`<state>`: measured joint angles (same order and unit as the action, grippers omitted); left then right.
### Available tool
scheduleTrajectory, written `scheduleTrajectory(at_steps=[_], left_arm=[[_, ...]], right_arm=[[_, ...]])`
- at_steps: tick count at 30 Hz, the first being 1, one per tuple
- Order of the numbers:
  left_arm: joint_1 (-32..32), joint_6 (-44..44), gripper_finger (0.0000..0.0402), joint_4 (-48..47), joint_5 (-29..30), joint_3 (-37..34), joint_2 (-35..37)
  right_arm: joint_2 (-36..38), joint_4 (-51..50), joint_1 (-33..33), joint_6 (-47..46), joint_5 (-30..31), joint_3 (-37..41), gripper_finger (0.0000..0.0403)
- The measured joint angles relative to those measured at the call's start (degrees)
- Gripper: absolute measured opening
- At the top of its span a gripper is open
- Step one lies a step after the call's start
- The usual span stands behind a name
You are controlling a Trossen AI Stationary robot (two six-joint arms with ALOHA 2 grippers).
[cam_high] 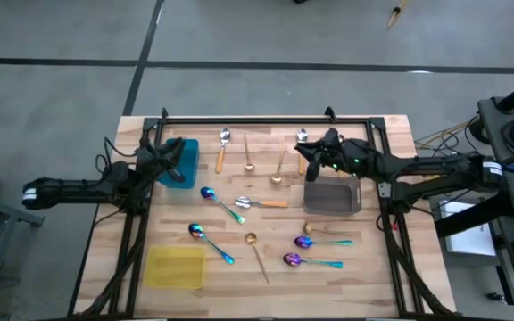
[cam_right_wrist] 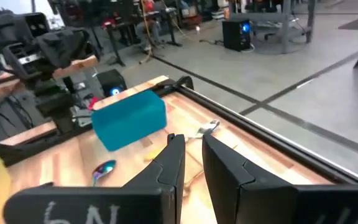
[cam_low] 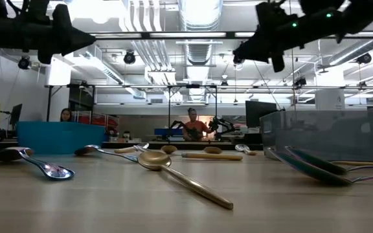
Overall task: Sort silverware by color (type)
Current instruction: Put the gold spoon into the black bin
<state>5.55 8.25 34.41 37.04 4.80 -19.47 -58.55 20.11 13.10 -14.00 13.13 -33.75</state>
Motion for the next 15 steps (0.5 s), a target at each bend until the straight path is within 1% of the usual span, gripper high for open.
scheduleTrajectory(at_steps=[3,10,15], left_arm=[[-0.01,0.27,0.0055,-0.17,-0.04,0.49,-1.39],[-0.01,0.19,0.0055,-1.10,-0.38,1.85,-5.00],[-0.01,-0.32,0.0055,-1.24,-4.54,2.60,-7.49]], right_arm=[[-3.26,-3.77,0.99,0.57,-0.02,-2.92,0.0047],[-10.14,-7.30,2.34,2.05,-0.04,-10.02,0.0047],[-14.47,-7.71,2.55,5.71,-0.07,-14.50,0.0047]])
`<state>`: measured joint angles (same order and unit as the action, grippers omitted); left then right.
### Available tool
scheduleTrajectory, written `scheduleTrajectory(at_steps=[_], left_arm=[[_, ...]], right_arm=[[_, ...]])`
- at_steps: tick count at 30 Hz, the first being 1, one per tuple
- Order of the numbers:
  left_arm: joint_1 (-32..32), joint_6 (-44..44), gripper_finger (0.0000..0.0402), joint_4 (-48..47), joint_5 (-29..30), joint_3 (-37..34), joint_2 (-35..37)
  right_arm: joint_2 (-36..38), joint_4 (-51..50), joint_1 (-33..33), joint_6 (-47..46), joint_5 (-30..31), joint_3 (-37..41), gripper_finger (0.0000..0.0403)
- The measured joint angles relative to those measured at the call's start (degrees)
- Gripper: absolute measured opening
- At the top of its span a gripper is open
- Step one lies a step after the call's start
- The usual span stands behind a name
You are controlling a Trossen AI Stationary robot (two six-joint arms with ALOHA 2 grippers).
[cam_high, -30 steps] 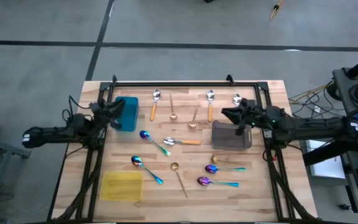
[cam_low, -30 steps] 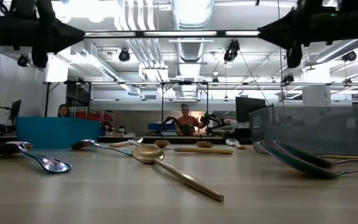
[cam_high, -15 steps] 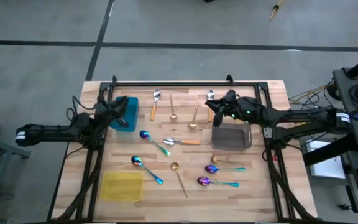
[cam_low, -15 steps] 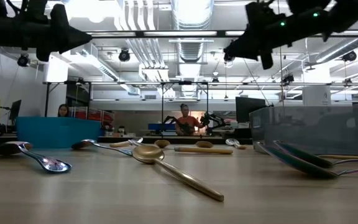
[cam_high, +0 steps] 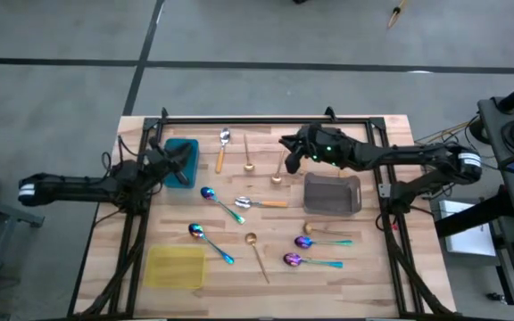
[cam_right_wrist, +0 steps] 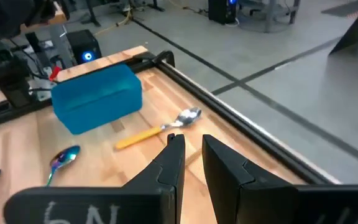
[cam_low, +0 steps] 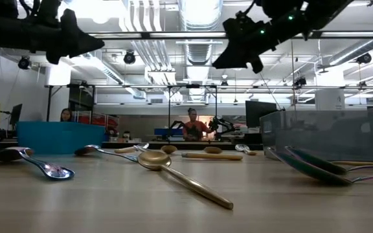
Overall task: Sort silverware by color (type)
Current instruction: Put the gold spoon into the black bin
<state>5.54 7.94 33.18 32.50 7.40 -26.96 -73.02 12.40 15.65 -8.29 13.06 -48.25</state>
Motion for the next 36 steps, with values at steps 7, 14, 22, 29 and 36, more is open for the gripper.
scheduleTrajectory(at_steps=[7,14,22,29,36], left_arm=[[0.00,2.60,0.0055,-0.68,-6.10,4.67,-3.60],[0.99,9.01,0.0055,-1.23,-6.06,7.64,-7.90],[4.43,9.52,0.0055,-1.37,-6.02,7.61,-11.10],[8.70,9.67,0.0055,-1.43,-5.97,7.61,-11.26],[12.34,9.69,0.0055,-1.43,-5.91,7.61,-11.30]], right_arm=[[-6.37,-0.14,0.04,2.61,0.00,-6.91,0.0047],[-13.46,-7.87,0.06,5.35,-0.01,-16.44,0.0047],[-21.90,-19.23,0.06,5.37,-0.02,-27.63,0.0047],[-27.78,-20.67,0.15,6.40,-0.03,-32.94,0.0047],[-31.18,-20.67,0.40,6.40,-0.06,-35.21,0.0047]])
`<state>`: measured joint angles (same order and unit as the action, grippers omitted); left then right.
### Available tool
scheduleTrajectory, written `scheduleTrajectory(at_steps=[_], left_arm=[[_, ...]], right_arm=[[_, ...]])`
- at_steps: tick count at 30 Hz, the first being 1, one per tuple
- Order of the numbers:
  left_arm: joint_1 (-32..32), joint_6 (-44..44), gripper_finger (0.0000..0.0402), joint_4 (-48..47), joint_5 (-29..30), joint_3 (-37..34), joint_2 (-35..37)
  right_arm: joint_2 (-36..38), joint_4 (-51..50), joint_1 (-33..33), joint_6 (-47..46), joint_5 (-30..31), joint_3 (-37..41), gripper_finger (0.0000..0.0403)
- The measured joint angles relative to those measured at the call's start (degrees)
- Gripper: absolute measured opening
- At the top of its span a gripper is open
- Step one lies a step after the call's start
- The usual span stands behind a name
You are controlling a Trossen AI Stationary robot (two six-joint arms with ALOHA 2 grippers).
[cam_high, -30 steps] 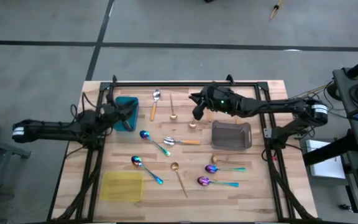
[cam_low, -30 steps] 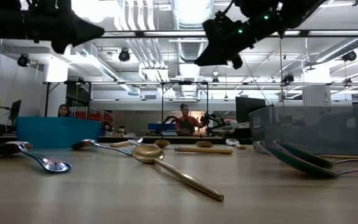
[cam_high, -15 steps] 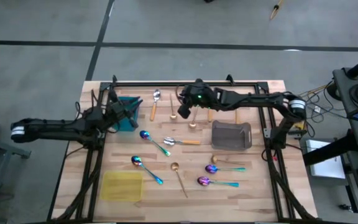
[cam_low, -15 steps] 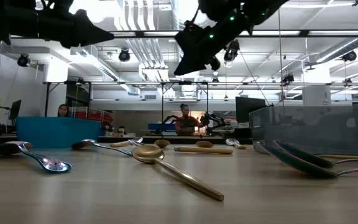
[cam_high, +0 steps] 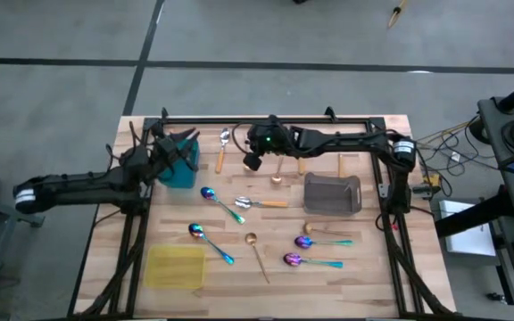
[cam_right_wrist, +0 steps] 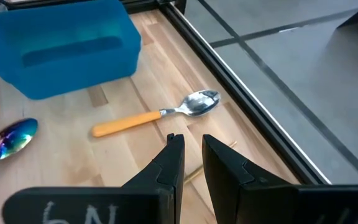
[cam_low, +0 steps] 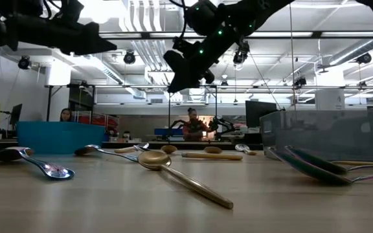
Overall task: Sort silverware by color (type)
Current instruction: Put the gold spoon into the black bin
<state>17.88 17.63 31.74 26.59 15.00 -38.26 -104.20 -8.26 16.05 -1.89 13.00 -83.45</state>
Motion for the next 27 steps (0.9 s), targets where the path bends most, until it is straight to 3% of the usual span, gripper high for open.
scheduleTrajectory(at_steps=[27], left_arm=[[2.48,-2.22,0.0055,2.27,-0.02,-0.02,-4.77]], right_arm=[[-1.88,-0.01,0.11,-1.05,0.06,-0.18,0.0047]])
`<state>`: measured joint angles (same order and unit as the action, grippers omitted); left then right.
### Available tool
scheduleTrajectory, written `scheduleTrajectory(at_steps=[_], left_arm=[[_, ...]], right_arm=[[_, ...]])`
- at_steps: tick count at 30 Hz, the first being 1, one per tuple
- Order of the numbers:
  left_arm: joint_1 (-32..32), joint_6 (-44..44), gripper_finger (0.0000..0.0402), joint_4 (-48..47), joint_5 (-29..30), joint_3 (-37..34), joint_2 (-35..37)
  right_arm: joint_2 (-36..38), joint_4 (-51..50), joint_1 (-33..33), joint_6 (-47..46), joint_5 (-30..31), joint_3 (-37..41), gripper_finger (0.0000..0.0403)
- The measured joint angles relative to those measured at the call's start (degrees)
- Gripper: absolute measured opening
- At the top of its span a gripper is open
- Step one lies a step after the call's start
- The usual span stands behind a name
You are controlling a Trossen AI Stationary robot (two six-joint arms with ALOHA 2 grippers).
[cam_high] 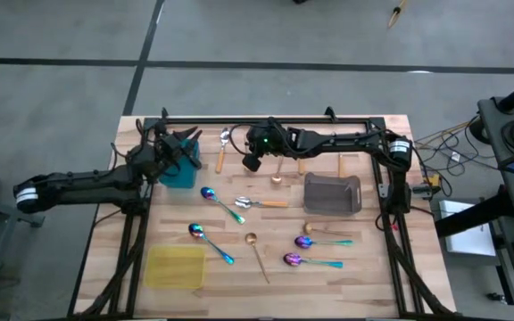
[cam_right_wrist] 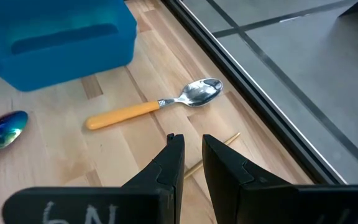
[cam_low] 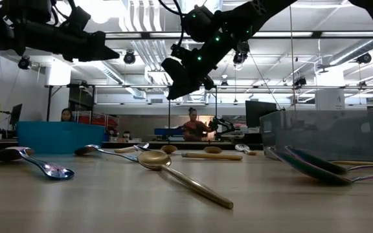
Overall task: Sort silverware by color (type)
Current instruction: Put the gold spoon into the black bin
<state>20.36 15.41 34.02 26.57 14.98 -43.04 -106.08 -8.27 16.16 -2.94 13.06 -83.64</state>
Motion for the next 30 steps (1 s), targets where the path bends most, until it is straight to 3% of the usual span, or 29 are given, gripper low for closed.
scheduleTrajectory(at_steps=[13,30], left_arm=[[0.02,10.92,0.0055,8.46,-0.05,0.40,-0.06],[0.02,6.08,0.0055,8.11,-0.15,0.31,-9.46]], right_arm=[[0.00,0.02,0.00,0.00,0.02,0.02,0.0047],[0.00,0.58,0.00,0.00,0.02,0.04,0.0047]])
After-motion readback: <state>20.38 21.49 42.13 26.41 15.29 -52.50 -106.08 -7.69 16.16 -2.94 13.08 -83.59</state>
